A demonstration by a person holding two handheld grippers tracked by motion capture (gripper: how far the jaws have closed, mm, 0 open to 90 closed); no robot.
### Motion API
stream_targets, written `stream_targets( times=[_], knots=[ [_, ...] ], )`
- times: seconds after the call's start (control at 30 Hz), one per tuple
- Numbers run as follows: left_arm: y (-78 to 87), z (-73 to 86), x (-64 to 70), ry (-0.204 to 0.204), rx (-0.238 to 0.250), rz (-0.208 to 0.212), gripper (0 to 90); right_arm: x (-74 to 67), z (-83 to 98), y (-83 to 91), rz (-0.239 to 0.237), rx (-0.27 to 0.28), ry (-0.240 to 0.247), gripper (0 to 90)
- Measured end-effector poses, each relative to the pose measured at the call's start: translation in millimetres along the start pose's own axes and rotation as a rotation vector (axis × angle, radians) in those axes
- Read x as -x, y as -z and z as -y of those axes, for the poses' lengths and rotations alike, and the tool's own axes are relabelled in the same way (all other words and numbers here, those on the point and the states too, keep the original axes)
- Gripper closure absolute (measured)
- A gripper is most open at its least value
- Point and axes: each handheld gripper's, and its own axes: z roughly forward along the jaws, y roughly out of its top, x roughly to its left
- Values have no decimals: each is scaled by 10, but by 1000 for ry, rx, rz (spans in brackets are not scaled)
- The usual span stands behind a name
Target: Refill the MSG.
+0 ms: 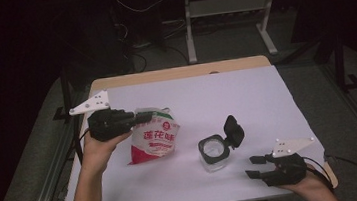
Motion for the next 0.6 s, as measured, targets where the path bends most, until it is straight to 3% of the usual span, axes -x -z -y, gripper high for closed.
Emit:
stream_targets(
  times=[0.23, 0.6],
  knots=[
    [47, -5, 1, 5, 14, -2, 900, -206, -113, -76, -88, -17, 54, 478],
    [46, -13, 18, 12, 27, 20, 900, -407, -346, -239, -141, -1, 123, 470]
  ],
)
